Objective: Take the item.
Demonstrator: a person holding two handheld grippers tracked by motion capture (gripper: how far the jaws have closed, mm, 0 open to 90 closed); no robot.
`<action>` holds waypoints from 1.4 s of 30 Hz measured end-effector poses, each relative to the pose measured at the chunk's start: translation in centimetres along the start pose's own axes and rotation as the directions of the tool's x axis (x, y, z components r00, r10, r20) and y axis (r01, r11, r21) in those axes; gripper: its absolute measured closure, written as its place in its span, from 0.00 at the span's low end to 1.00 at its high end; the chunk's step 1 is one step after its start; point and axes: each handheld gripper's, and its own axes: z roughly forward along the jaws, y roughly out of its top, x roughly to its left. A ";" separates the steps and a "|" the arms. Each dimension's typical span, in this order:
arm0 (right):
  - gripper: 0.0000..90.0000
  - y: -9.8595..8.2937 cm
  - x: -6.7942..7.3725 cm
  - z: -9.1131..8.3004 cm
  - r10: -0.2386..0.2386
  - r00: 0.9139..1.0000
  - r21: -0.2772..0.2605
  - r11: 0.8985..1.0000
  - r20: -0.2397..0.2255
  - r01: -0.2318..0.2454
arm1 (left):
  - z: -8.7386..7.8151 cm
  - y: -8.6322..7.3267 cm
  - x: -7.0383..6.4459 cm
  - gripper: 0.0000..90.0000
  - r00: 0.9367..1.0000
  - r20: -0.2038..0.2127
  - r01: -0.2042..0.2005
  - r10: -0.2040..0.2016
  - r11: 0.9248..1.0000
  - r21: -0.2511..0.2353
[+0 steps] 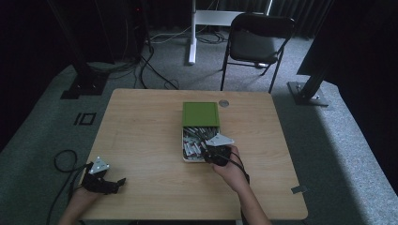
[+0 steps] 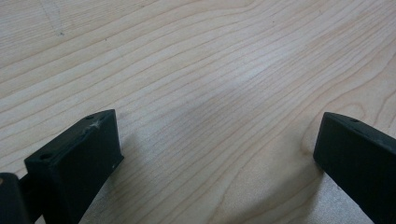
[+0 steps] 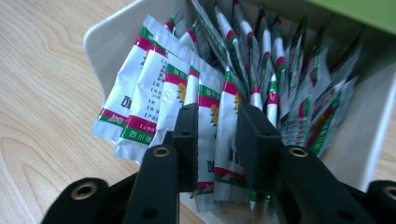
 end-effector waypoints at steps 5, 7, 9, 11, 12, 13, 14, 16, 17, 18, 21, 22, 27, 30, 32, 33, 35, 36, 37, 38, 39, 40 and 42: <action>0.81 -0.2 0.2 0.7 -0.018 0.999 0.029 0.999 0.042 0.017 | 0.0 0.0 0.0 0.02 1.000 0.000 -0.001 0.001 1.000 0.000; 0.82 -0.3 0.2 0.9 -0.016 0.999 0.038 0.999 0.051 0.014 | 0.0 0.0 0.0 0.02 1.000 0.000 0.000 0.000 1.000 0.000; 0.85 -0.4 0.2 1.1 -0.008 0.998 0.039 0.999 0.064 0.005 | 0.0 0.0 0.0 0.02 1.000 0.000 0.000 0.000 1.000 0.000; 0.86 -0.5 0.3 1.2 -0.008 0.997 0.046 0.999 0.073 0.005 | 0.0 0.0 0.0 0.02 1.000 0.000 -0.001 0.001 1.000 0.000; 0.86 -0.4 0.3 1.2 -0.010 0.997 0.050 0.999 0.078 0.006 | 0.0 0.0 0.0 0.02 1.000 0.000 0.000 0.000 1.000 0.000; 0.86 -0.4 0.4 1.2 -0.011 0.996 0.058 0.998 0.083 0.006 | 0.0 0.0 0.0 0.02 1.000 0.000 0.000 0.000 1.000 0.000; 0.86 -0.3 0.4 1.3 -0.015 0.996 0.063 0.998 0.088 0.009 | 0.0 0.0 0.0 0.02 1.000 0.000 0.000 0.000 1.000 0.000; 0.86 -0.3 0.5 1.4 -0.012 0.995 0.070 0.998 0.098 0.005 | 0.0 0.0 0.0 0.02 1.000 0.000 -0.001 0.001 1.000 0.000; 0.86 -0.3 0.6 1.4 -0.016 0.994 0.074 0.997 0.104 0.008 | 0.0 0.0 0.0 0.02 1.000 0.000 0.000 0.000 1.000 0.000; 0.86 -0.3 0.7 1.5 -0.021 0.994 0.078 0.997 0.106 0.013 | 0.0 0.0 0.0 0.02 1.000 0.000 0.000 0.000 1.000 0.000; 0.86 -0.2 0.7 1.6 -0.020 0.994 0.086 0.996 0.110 0.011 | 0.0 0.0 0.0 0.02 1.000 0.000 0.000 0.000 1.000 0.000; 0.86 -0.2 0.7 1.6 -0.019 0.994 0.085 0.996 0.112 0.009 | 0.0 0.0 0.0 0.02 1.000 0.000 0.000 0.000 1.000 0.000; 0.98 -0.4 0.6 1.8 -0.048 0.989 0.112 0.993 0.138 0.032 | 0.0 0.0 0.0 0.02 1.000 0.000 -0.001 0.001 1.000 0.000; 0.99 -0.4 0.4 1.4 -0.025 0.991 0.103 0.995 0.131 0.012 | 0.0 0.0 0.0 0.02 1.000 0.000 -0.001 0.001 1.000 0.000; 0.99 -0.3 0.4 1.1 -0.024 0.992 0.100 0.995 0.123 0.011 | 0.0 0.0 0.0 0.02 1.000 0.000 0.000 0.000 1.000 0.000; 0.99 -0.2 0.4 1.0 -0.021 0.992 0.097 0.995 0.122 0.009 | 0.0 0.0 0.0 0.02 1.000 0.000 0.000 0.000 1.000 0.000; 0.99 -0.1 0.4 0.8 -0.020 0.993 0.095 0.995 0.117 0.009 | 0.0 0.0 0.0 0.02 1.000 0.000 0.000 0.000 1.000 -0.001; 0.99 0.0 0.4 0.4 -0.006 0.994 0.083 0.997 0.108 -0.003 | 0.0 0.0 0.0 0.02 1.000 0.000 0.000 0.000 1.000 0.000; 0.99 0.1 0.4 0.2 -0.005 0.995 0.082 0.997 0.104 -0.003 | 0.0 0.0 0.0 0.02 1.000 0.000 0.000 0.000 1.000 0.000; 0.99 0.2 0.4 0.0 -0.002 0.995 0.072 0.997 0.102 -0.006 | 0.0 0.0 0.0 0.02 1.000 0.000 0.001 -0.001 1.000 -0.001; 0.99 0.3 0.4 -0.2 -0.001 0.995 0.068 0.998 0.098 -0.006 | 0.0 0.0 0.0 0.02 1.000 0.000 0.000 0.000 1.000 0.000; 0.99 0.4 0.3 -0.5 0.003 0.996 0.061 0.998 0.093 -0.008 | 0.0 0.0 0.0 0.02 1.000 0.000 0.001 -0.001 1.000 -0.001; 0.99 0.6 0.3 -1.0 0.014 0.996 0.048 0.999 0.087 -0.018 | 0.0 0.0 0.0 0.02 1.000 0.000 0.002 -0.002 1.000 -0.002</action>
